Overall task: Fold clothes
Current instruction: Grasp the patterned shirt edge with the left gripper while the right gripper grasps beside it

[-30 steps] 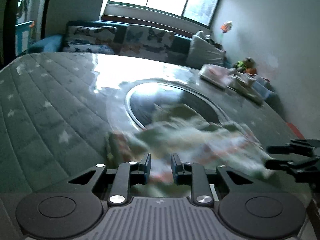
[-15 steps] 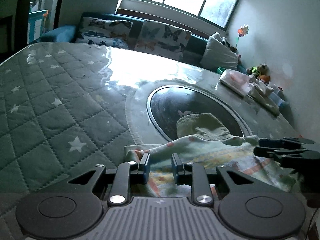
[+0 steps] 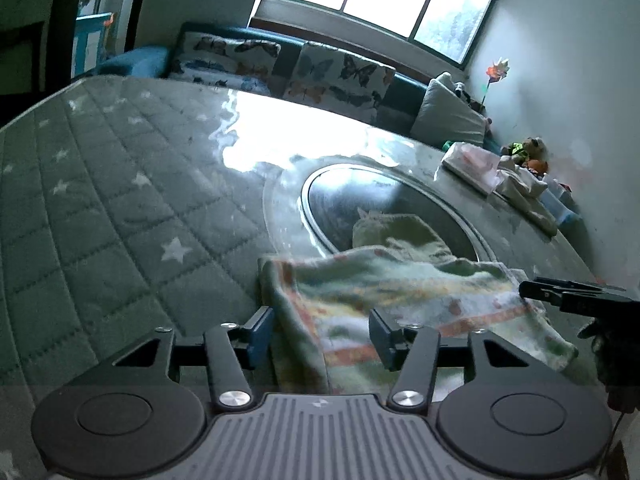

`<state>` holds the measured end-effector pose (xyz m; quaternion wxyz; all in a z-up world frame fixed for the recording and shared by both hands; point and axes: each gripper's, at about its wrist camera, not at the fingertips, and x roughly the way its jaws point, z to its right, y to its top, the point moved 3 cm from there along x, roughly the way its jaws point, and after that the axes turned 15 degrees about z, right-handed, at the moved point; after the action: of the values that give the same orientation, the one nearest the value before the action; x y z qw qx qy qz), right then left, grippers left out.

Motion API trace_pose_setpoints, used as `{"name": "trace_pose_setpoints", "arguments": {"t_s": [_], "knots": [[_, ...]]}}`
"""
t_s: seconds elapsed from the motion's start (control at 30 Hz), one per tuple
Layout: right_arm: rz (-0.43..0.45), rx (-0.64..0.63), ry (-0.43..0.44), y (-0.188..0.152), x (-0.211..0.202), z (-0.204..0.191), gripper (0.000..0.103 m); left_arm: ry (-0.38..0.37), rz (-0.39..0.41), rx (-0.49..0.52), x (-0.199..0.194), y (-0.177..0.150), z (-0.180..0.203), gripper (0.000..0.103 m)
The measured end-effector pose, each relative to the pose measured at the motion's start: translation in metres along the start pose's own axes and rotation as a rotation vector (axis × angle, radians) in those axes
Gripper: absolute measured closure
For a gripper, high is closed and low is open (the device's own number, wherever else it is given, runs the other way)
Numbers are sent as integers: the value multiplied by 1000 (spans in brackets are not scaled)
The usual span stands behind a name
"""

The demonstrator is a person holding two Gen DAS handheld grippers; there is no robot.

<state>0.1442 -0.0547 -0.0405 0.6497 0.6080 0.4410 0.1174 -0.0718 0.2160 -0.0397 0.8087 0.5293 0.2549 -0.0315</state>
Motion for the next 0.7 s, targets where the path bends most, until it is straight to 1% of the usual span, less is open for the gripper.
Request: {"name": "trace_pose_setpoints", "arguments": {"t_s": [0.2,0.3,0.4,0.5,0.57,0.6,0.63,0.7], "knots": [[1,14,5,-4,-1,-3,39,14,-19,-24,-2,-5,0,43],[2,21,8,-6,-2,-4,39,13,-24,-28,-1,-7,0,43],[3,28,10,-7,-3,-6,39,9,-24,-31,0,-8,1,45],[3,35,13,-9,-3,-7,41,7,-26,-42,1,-8,0,59],[2,36,16,-10,-4,-9,47,12,-27,-49,1,-8,-1,67],[1,35,19,-10,-4,-9,48,16,-27,-53,0,-8,-1,74],[0,35,21,-10,-4,-10,52,20,-27,-57,0,-8,-1,76],[-1,36,26,-10,-3,-11,53,27,-27,-65,-1,-9,-1,76]]}}
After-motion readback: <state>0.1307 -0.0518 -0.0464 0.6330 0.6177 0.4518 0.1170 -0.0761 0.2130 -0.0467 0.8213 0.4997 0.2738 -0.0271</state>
